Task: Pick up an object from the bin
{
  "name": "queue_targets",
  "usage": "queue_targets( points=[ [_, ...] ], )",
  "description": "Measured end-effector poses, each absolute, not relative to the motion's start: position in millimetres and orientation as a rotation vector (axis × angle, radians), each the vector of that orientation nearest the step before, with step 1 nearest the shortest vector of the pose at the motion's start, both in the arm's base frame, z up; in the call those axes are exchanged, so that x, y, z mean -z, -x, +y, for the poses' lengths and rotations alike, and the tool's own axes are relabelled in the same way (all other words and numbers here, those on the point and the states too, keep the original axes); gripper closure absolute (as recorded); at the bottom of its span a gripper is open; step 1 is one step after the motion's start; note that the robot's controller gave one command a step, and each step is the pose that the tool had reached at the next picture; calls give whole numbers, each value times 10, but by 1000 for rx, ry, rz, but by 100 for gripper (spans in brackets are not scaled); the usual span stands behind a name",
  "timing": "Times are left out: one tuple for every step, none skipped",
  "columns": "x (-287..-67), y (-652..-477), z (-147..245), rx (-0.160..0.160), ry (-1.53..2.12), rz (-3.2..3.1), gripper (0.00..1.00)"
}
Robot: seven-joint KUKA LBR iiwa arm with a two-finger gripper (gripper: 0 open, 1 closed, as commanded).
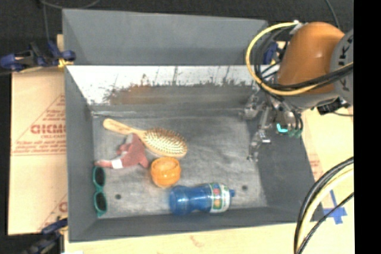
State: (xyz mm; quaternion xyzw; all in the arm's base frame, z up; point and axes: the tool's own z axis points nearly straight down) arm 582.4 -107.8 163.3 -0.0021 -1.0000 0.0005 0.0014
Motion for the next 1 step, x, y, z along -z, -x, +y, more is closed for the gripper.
queue_targets(
  points=[
    [-1672, -5844, -1075, -3, 3, -3146, 0]
  ],
)
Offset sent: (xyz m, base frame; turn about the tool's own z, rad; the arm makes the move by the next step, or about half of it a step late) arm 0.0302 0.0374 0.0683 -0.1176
